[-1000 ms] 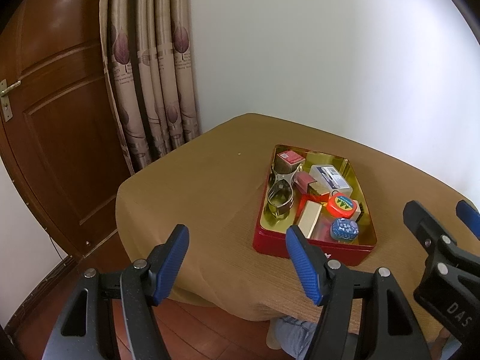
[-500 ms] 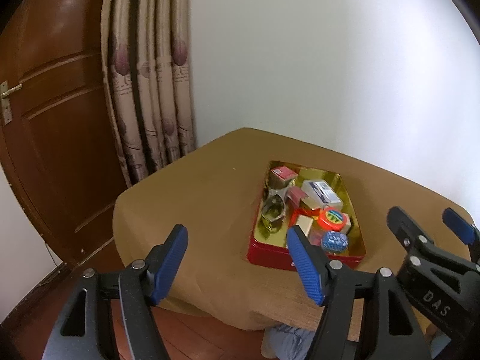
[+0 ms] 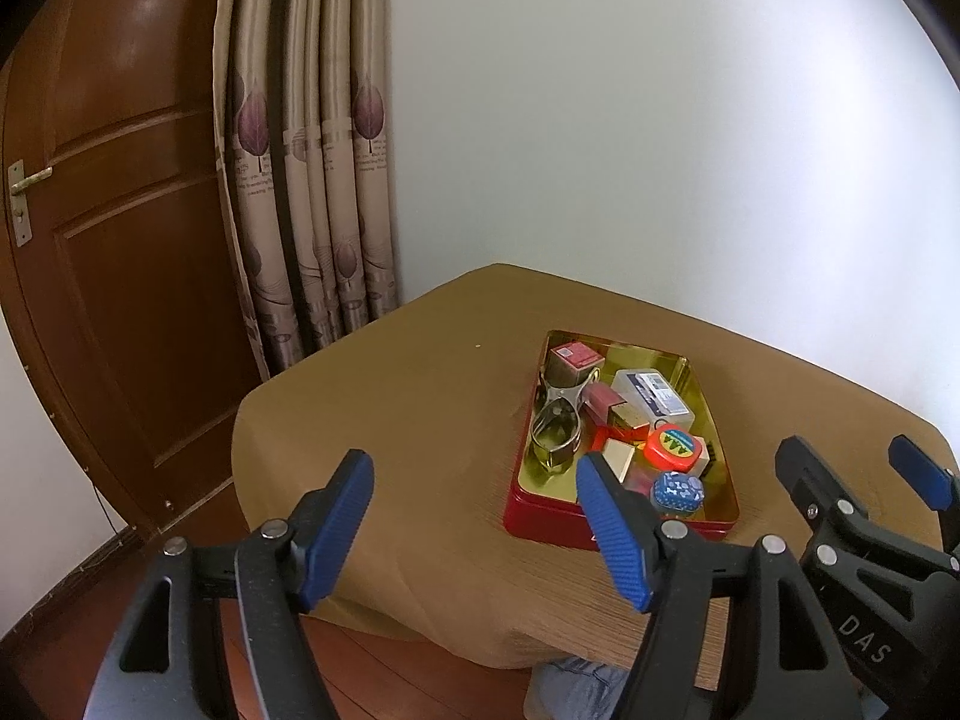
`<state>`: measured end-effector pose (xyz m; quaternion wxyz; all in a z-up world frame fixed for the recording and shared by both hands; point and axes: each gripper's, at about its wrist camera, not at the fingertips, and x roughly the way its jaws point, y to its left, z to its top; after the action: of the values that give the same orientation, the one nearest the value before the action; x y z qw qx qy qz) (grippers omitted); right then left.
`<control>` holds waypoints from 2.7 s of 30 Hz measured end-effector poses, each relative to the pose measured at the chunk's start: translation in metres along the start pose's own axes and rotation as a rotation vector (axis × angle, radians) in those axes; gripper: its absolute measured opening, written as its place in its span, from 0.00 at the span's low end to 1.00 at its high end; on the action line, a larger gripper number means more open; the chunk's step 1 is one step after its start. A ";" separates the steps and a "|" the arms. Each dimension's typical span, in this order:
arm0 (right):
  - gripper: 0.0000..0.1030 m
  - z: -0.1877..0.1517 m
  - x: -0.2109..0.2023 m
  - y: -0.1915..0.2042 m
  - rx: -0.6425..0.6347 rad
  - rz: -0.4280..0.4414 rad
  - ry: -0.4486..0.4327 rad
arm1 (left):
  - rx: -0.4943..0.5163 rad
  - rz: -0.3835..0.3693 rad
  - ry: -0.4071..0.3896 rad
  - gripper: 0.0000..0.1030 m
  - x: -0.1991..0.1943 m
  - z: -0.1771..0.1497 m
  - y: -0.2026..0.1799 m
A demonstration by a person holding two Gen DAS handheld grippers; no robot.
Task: Organize rigid objects
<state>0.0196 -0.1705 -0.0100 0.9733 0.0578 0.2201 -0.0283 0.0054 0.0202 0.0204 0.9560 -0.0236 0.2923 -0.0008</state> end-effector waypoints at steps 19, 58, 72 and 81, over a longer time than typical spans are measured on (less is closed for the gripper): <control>0.99 -0.004 -0.003 0.004 -0.006 -0.006 0.008 | -0.004 -0.006 0.026 0.71 0.002 -0.003 0.007; 0.99 -0.006 0.002 0.002 0.002 -0.007 0.034 | 0.004 0.003 0.039 0.75 0.008 -0.006 0.006; 0.99 -0.007 0.002 0.001 0.001 -0.003 0.036 | 0.013 0.005 0.051 0.78 0.012 -0.006 0.006; 0.99 -0.008 0.002 0.001 0.005 -0.005 0.039 | 0.013 -0.008 0.081 0.81 0.017 -0.006 0.006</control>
<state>0.0186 -0.1686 -0.0178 0.9686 0.0604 0.2393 -0.0301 0.0159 0.0256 0.0052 0.9436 -0.0187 0.3305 -0.0075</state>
